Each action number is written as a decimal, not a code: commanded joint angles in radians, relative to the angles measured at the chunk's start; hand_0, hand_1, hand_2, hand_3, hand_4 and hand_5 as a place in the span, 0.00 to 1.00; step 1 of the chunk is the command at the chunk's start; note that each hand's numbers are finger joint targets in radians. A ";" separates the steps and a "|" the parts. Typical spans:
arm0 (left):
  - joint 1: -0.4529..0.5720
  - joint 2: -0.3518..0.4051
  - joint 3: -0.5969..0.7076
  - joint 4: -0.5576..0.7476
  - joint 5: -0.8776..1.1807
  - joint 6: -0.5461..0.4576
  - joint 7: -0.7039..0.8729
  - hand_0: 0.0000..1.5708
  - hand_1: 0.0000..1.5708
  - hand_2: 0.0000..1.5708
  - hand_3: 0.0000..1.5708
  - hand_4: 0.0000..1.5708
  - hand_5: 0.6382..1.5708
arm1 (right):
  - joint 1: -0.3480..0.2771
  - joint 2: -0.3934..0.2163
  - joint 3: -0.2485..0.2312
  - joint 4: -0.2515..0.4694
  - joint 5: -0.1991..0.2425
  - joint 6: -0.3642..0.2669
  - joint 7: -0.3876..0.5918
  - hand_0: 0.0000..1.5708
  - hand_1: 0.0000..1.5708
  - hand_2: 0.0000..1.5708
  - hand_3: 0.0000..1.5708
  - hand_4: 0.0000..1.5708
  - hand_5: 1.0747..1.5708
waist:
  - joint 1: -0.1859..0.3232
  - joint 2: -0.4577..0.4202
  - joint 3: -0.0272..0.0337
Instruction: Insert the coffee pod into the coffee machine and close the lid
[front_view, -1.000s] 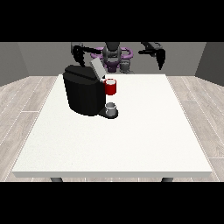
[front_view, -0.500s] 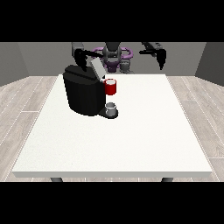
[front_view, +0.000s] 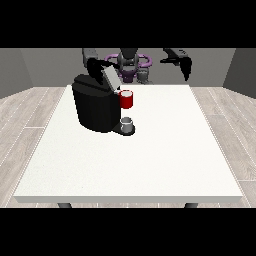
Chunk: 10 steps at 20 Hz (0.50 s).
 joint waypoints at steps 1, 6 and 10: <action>0.016 -0.004 -0.010 0.036 -0.013 0.013 -0.044 0.00 0.00 0.00 0.00 0.00 1.00 | -0.036 0.031 0.032 0.028 0.023 -0.007 0.028 0.00 0.00 0.00 0.00 0.00 1.00 | -0.006 0.016 0.0047; 0.012 -0.002 -0.016 -0.010 0.011 0.021 0.005 0.00 0.00 0.00 0.00 0.00 1.00 | -0.046 0.010 0.001 0.085 0.017 0.012 -0.012 0.00 0.00 0.00 0.00 0.00 1.00 | 0.005 0.011 0.0049; 0.037 0.006 -0.024 0.030 -0.016 0.021 -0.051 0.00 0.00 0.00 0.00 0.10 1.00 | -0.087 0.059 0.049 0.070 0.059 -0.034 0.030 0.00 0.00 0.00 0.00 0.05 1.00 | 0.006 0.005 0.0046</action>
